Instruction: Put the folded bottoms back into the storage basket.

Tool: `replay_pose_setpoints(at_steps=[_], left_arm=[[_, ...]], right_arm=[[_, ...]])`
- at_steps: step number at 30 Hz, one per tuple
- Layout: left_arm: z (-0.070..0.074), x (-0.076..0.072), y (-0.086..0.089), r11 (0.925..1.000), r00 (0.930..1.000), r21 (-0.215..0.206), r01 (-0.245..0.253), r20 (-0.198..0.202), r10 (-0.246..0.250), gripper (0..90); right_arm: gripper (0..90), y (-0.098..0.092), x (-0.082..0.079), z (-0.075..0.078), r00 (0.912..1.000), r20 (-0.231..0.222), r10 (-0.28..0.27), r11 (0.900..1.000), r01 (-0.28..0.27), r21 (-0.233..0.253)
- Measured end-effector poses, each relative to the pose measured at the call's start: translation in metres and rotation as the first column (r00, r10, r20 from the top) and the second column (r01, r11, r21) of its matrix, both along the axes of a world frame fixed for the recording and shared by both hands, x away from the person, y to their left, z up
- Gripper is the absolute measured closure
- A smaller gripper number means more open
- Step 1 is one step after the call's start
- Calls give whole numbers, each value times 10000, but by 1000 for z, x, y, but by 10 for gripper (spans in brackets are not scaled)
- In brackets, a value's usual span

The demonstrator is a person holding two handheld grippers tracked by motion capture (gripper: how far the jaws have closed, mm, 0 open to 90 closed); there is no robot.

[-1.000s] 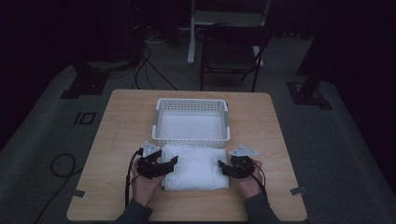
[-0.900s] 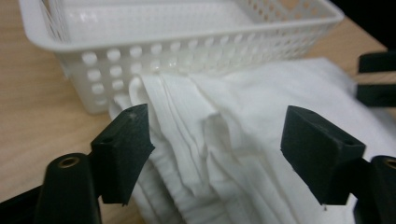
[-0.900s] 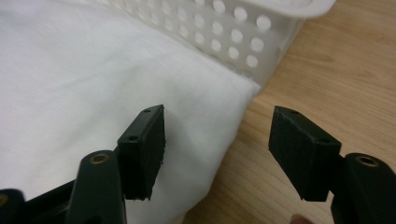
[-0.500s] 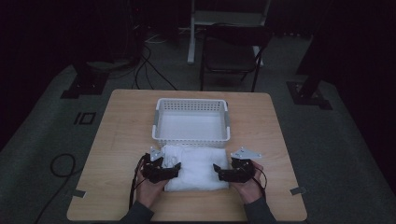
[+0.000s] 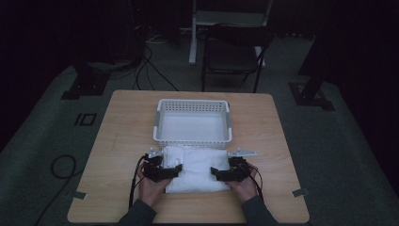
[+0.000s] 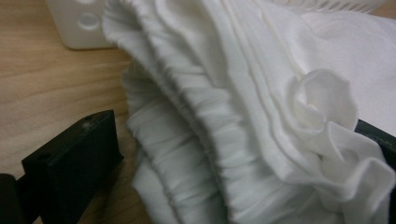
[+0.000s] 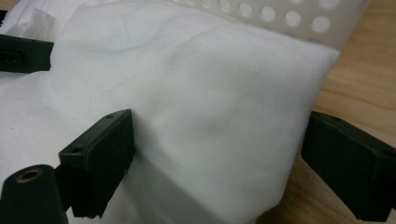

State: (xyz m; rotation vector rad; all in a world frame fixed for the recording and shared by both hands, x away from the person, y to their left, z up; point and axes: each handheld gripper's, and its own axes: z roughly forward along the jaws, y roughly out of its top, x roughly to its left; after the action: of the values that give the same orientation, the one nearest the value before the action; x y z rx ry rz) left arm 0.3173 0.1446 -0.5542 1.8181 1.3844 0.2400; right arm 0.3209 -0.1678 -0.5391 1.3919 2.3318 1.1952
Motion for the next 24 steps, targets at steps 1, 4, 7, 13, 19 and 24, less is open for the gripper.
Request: replay_pose_setpoints(at_steps=[1,4,7,13,19,24], left_arm=[[0,0,0,10000,10000,0,0,0,0,0],[0,0,0,10000,10000,6,16,10,-16,0],[0,0,0,10000,10000,-2,55,3,-55,0],[2,3,0,9993,9990,-63,362,-251,-364,6],[3,3,0,9978,9976,-320,581,-359,-592,118],[3,5,2,9934,9954,-821,798,-464,-838,232]], right_arm=[[95,0,0,0,10000,0,0,10000,0,0],[92,0,3,-5,9996,-269,-19,10000,21,76],[91,-1,5,-6,9989,-479,-12,9998,22,209],[97,-4,10,-11,9960,-879,184,9977,-125,671],[249,-7,15,-12,9904,-1158,760,9889,-600,1359],[417,-10,20,-15,9817,-1590,1043,9742,-687,2148]])
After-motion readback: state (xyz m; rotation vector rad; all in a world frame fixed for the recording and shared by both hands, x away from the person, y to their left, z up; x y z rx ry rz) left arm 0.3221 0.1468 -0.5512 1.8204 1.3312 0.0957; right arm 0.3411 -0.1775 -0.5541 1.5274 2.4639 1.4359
